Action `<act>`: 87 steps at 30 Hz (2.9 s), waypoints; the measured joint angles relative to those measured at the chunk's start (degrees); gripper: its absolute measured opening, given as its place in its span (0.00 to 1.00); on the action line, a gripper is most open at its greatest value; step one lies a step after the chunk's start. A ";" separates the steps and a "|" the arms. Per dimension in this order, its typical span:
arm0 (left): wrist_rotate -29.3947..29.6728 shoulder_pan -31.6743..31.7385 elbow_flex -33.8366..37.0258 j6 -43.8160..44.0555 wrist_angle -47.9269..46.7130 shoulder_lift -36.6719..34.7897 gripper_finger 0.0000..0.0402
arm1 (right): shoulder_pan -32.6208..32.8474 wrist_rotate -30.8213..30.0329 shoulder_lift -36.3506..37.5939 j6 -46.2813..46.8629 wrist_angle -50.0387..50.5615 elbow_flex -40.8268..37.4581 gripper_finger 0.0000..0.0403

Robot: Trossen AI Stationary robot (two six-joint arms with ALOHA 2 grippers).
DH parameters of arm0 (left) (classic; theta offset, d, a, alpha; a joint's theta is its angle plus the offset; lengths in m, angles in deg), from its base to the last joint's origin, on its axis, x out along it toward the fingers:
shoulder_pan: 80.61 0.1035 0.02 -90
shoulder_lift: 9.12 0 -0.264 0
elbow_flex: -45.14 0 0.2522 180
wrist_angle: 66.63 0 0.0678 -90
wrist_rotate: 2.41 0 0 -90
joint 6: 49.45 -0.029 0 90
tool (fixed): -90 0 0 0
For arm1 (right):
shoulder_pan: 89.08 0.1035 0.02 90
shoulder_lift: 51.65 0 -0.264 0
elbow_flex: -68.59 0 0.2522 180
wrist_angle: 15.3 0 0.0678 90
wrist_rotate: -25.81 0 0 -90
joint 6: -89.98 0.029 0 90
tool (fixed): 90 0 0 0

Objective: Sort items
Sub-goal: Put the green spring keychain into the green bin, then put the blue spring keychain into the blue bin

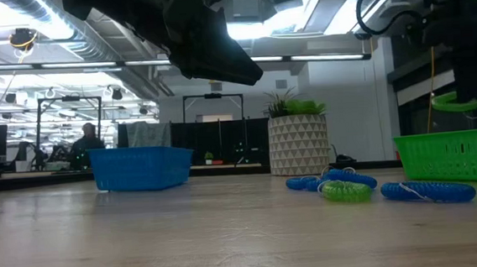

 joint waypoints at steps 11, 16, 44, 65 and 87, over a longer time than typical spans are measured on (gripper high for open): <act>-0.02 0.00 0.02 0.00 0.00 0.00 0.31 | 0.00 0.00 0.00 0.00 -0.04 0.00 0.18; -0.02 0.00 0.02 0.00 0.00 0.00 0.32 | 0.00 0.02 0.00 0.01 -0.17 0.00 0.21; -2.16 0.33 0.04 -5.74 3.71 2.89 0.31 | 0.00 -0.01 -0.47 -15.08 -41.02 0.00 0.22; -25.18 8.56 -9.51 -20.91 -10.96 7.34 0.24 | -0.02 -0.57 -0.50 -27.04 -53.75 -0.02 0.22; -19.11 9.77 -26.37 -37.56 -24.00 26.45 0.24 | -0.02 -0.46 -0.50 -30.20 -53.53 -0.04 0.22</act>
